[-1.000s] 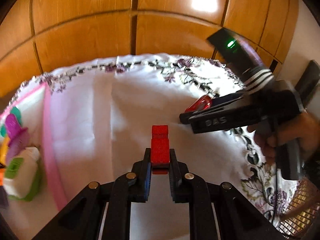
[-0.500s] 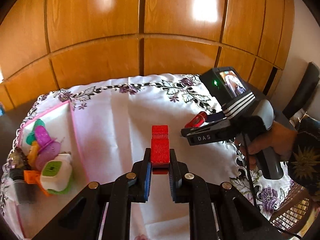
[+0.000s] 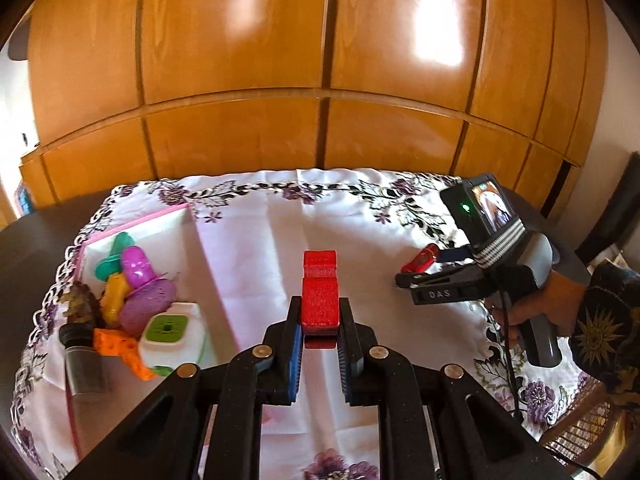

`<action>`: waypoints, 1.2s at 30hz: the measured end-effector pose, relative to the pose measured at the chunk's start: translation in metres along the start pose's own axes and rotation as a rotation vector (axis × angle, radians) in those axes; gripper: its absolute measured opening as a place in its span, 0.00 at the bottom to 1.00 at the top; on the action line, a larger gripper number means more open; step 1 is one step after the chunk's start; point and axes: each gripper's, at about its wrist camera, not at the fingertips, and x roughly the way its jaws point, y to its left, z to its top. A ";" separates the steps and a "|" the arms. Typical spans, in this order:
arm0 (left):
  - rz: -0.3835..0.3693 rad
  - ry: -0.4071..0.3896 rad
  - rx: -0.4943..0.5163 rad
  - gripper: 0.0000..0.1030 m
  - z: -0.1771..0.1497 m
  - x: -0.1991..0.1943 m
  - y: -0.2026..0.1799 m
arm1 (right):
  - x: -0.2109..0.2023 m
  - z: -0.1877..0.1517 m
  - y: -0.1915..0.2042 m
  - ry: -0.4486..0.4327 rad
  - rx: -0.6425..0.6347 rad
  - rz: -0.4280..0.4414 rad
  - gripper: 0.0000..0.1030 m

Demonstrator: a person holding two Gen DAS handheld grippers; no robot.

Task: Organize rigid objects
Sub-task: 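Carry the red block into the tray and release it with the left gripper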

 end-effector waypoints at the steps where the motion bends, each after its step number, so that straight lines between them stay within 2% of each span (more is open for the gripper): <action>1: 0.004 -0.001 -0.005 0.15 0.000 -0.001 0.002 | 0.000 0.000 0.000 -0.005 -0.004 -0.001 0.75; 14: 0.060 0.006 -0.092 0.15 -0.007 -0.014 0.049 | 0.000 -0.002 0.001 -0.022 -0.018 -0.007 0.75; 25: 0.149 0.015 -0.277 0.15 -0.040 -0.051 0.146 | 0.000 -0.002 0.002 -0.021 -0.026 -0.014 0.75; 30: 0.133 0.062 -0.282 0.15 -0.062 -0.051 0.157 | 0.000 -0.002 0.003 -0.019 -0.028 -0.018 0.74; 36: 0.090 0.109 -0.301 0.15 -0.061 -0.027 0.151 | 0.000 -0.001 0.004 -0.018 -0.033 -0.024 0.74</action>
